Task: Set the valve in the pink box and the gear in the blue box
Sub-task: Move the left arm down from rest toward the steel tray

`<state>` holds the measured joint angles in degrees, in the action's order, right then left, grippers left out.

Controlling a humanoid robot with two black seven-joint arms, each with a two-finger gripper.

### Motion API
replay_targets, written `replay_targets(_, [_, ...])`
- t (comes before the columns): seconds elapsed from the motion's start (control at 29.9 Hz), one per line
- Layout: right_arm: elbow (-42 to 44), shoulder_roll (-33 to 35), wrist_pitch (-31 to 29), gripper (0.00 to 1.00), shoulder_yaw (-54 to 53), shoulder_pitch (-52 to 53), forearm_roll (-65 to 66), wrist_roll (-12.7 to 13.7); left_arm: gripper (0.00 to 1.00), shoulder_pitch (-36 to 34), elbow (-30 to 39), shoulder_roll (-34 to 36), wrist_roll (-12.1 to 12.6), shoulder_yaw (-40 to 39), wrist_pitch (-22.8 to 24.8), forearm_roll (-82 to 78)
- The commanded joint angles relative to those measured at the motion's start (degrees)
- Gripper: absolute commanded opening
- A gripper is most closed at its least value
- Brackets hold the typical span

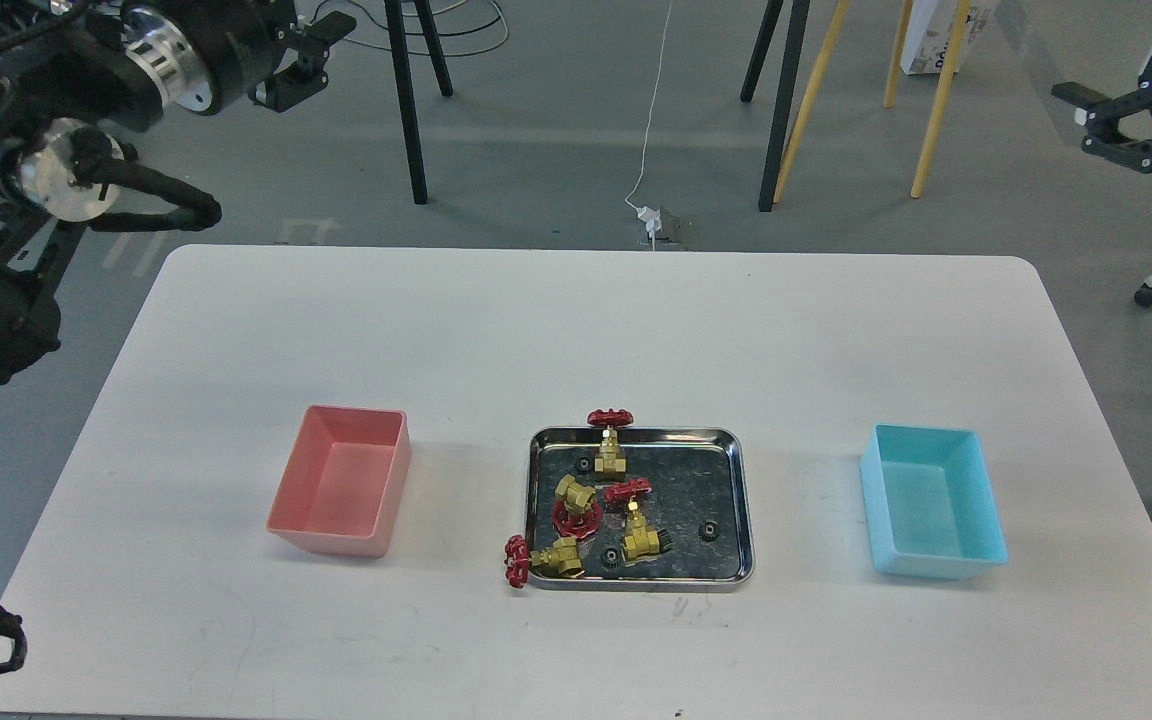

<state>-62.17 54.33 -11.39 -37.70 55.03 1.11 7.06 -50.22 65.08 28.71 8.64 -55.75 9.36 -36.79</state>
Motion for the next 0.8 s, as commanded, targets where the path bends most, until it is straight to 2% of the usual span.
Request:
replay_targets(0.0, [1.5, -1.2, 2.2, 0.99, -1.8, -0.7, 0.0, -0.8, 1.0, 2.0, 0.3, -1.8, -4.5, -3.2, -0.6, -1.9])
replay_targets(0.1, [1.1, -1.1, 1.7, 0.99, -2.4, -0.6, -0.1, -0.8, 1.0, 2.1, 0.2, -2.4, -3.9, -3.1, -1.7, -6.6])
replay_targets(0.2, [1.1, -1.3, 1.7, 0.99, -4.1, -0.6, -0.1, -0.8, 1.0, 2.7, 0.2, -2.5, -4.5, -3.5, -3.1, -7.5])
replay_targets(0.37, [1.3, -3.3, 1.7, 0.99, -4.4, -0.7, -0.1, -0.9, 1.0, 5.1, -0.3, -0.4, -3.8, -6.3, -2.3, -7.3])
replay_targets(0.47, [1.4, -3.3, 0.3, 0.99, -4.2, -0.7, -0.1, -0.9, 1.0, 6.1, -0.7, 0.0, -5.3, -6.9, -2.3, -7.2])
replay_targets(0.5, [1.5, -3.4, -0.7, 0.99, -4.2, -0.9, -0.1, -0.9, 1.0, 6.3, -0.7, 0.1, -6.9, -6.6, -2.1, -7.3])
replay_targets(0.53, [1.6, -3.4, -1.7, 0.99, -4.2, -0.9, 0.0, -0.9, 1.0, 6.7, -0.7, 0.5, -9.0, -6.2, -0.7, -7.5])
replay_targets(0.57, [1.6, -3.4, -2.3, 0.99, -4.4, -0.9, -0.1, -0.9, 1.0, 7.4, -0.8, 0.9, -10.4, -5.0, 3.1, -8.3])
replay_targets(0.64, [1.7, -3.8, -2.2, 0.99, -4.1, -0.8, 0.0, -0.6, 1.0, 7.9, 0.6, 3.0, -10.8, 0.0, 9.3, -13.5])
replay_targets(0.7, [1.7, -4.0, -2.1, 0.99, -3.9, -0.5, 0.0, -0.2, 1.0, 8.2, 4.3, 4.6, -11.8, 3.7, 7.1, -25.0])
replay_targets(0.77, [1.8, -4.0, -2.0, 0.99, -3.6, -0.5, 0.1, -0.1, 1.0, 9.1, 6.3, 4.4, -13.6, 6.4, -0.5, -37.1])
